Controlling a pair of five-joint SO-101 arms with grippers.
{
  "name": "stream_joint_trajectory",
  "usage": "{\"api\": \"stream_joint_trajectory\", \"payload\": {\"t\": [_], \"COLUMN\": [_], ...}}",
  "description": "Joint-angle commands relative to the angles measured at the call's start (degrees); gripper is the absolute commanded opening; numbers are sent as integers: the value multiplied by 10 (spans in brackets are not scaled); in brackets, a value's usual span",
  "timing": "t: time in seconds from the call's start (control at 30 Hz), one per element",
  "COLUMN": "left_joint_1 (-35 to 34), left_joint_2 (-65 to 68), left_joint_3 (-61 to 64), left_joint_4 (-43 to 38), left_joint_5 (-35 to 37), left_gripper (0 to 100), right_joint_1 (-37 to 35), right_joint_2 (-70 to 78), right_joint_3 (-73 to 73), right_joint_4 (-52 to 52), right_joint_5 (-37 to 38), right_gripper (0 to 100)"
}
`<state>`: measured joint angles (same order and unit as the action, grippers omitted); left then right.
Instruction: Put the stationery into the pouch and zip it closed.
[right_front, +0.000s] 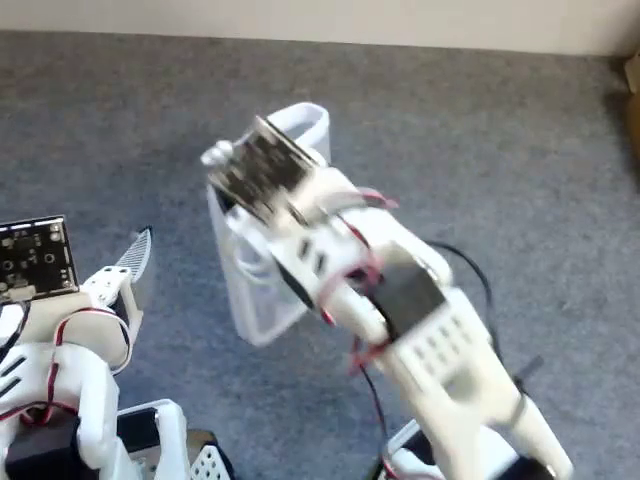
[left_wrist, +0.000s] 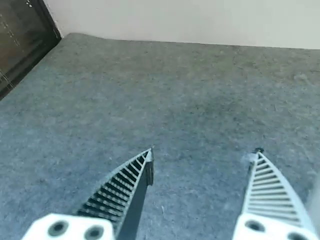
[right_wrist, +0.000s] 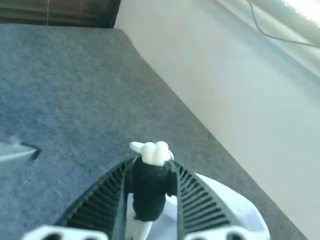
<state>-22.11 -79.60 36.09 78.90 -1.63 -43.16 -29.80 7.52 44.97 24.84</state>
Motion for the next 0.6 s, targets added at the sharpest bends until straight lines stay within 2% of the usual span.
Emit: {"api": "stream_joint_trajectory", "payload": {"t": [0.0,0.1,0.23,0.4,0.57], "left_joint_1": [-10,-10,-10,-4,89], "left_joint_2": [-2,-1,-1,0,0], "left_joint_3": [-3,-3,-4,-7,-23], "left_joint_4": [-13,-13,-12,-11,34], "left_joint_5": [8,8,7,7,6], "left_gripper": [287,290,292,292,316], "right_joint_1": [-11,-26,-34,-31,-31], "right_joint_2": [75,118,131,109,51], "right_joint_3": [-144,-233,-322,-362,-357], "right_joint_4": [-8,44,166,301,362], "right_joint_5": [-6,-6,-6,-4,-2], "right_gripper": [4,4,4,4,4]}}
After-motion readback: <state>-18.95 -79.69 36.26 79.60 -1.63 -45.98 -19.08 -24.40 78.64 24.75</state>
